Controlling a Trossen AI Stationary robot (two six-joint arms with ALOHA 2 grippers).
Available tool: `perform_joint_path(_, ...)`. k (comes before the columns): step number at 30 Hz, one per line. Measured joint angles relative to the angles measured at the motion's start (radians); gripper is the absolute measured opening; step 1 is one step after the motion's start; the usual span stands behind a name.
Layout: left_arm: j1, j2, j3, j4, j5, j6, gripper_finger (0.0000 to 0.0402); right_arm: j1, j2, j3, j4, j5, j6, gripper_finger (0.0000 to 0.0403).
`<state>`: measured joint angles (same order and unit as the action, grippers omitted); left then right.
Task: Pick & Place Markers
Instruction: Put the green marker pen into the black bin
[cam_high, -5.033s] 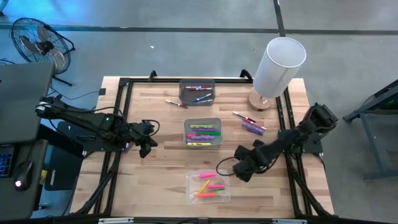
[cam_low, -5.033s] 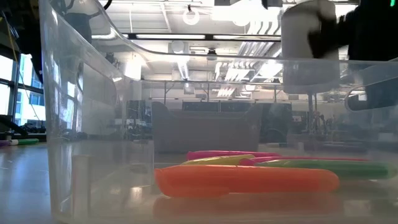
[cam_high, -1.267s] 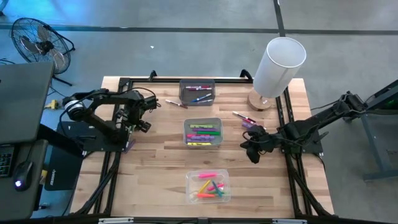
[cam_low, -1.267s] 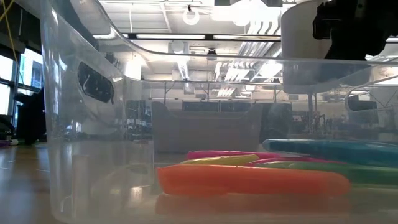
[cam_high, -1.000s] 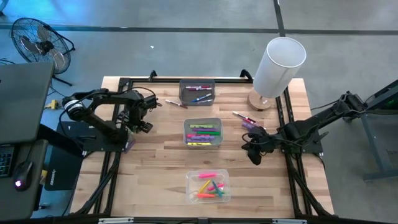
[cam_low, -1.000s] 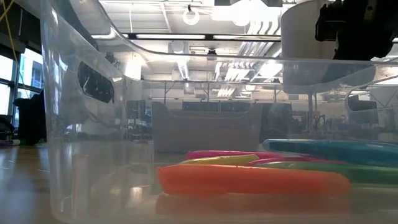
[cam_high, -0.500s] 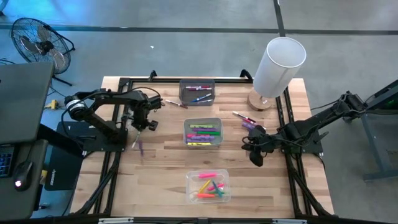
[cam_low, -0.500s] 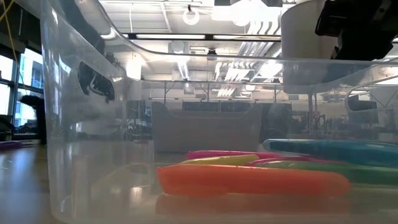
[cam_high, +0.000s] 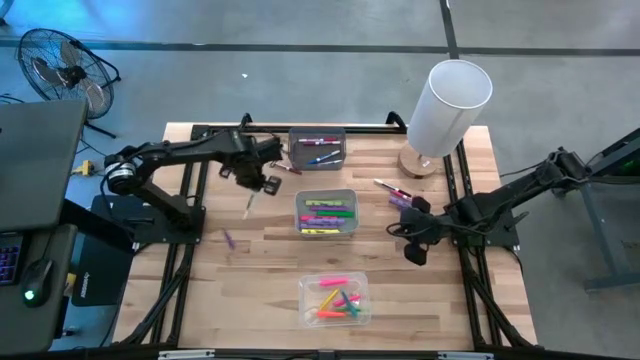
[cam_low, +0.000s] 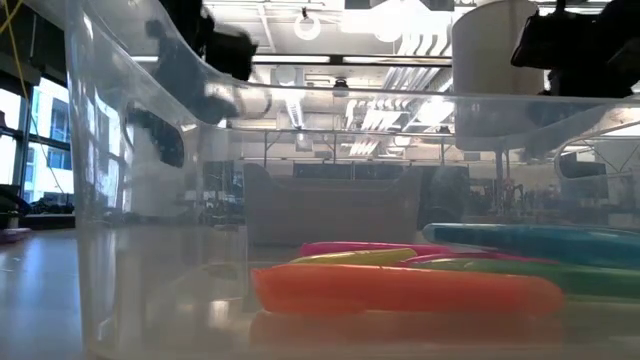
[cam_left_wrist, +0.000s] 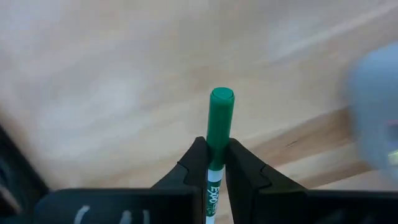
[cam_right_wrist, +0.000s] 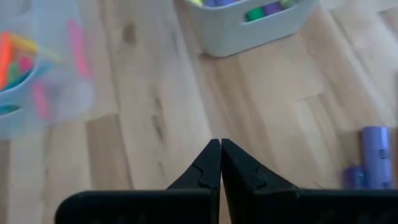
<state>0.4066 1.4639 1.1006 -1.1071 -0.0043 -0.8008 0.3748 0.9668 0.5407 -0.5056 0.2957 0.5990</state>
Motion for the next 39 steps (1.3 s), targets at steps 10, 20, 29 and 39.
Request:
perform_joint_path(10, 0.083, 0.107, 0.419, -0.028, -0.119, 0.278, 0.0027, -0.149, 0.000, 0.000, -0.043, 0.045, 0.043, 0.0001)
perform_joint_path(20, 0.206, 0.532, 0.992, -0.070, -0.122, 0.886, 0.0027, -0.213, 0.000, 0.000, -0.003, 0.115, 0.270, 0.0002)
perform_joint_path(29, 0.182, 0.784, 1.221, -0.093, -0.089, 1.173, 0.0039, -0.213, 0.000, 0.000, 0.021, 0.187, 0.451, 0.0001)
perform_joint_path(39, 0.120, 0.813, 1.223, -0.092, -0.117, 1.223, 0.0082, -0.213, 0.001, 0.000, 0.014, 0.202, 0.462, 0.0001)
